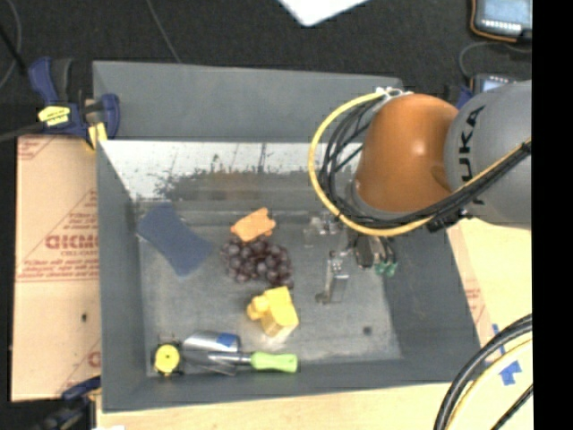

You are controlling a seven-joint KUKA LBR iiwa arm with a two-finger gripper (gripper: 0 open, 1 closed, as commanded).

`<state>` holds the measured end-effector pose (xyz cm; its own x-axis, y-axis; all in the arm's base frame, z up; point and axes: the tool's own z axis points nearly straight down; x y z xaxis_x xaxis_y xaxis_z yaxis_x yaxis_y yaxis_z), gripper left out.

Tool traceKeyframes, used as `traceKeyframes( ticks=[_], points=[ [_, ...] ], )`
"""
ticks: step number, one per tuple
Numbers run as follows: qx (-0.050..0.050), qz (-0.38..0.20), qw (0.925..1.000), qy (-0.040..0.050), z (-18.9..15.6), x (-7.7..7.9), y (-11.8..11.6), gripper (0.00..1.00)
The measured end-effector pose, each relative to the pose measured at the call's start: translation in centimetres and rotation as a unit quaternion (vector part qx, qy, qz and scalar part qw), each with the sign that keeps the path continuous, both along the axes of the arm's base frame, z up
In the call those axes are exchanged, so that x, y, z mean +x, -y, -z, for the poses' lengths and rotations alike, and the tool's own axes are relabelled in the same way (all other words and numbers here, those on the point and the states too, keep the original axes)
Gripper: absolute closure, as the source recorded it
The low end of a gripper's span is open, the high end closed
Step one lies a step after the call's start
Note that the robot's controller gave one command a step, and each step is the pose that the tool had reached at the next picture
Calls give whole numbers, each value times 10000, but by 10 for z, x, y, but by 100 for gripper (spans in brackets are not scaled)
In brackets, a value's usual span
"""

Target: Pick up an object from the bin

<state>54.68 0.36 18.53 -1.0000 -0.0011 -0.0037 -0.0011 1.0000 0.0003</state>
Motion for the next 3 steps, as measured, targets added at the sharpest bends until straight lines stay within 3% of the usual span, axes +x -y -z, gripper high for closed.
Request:
traceKeyframes(
  ticks=[1,2,3],
  points=[
    [0,0,10000,0,0,0,0,0],
    [0,93,9999,78,42,50,-36,0],
    [13,112,9999,8,76,63,-58,0]
  ],
)
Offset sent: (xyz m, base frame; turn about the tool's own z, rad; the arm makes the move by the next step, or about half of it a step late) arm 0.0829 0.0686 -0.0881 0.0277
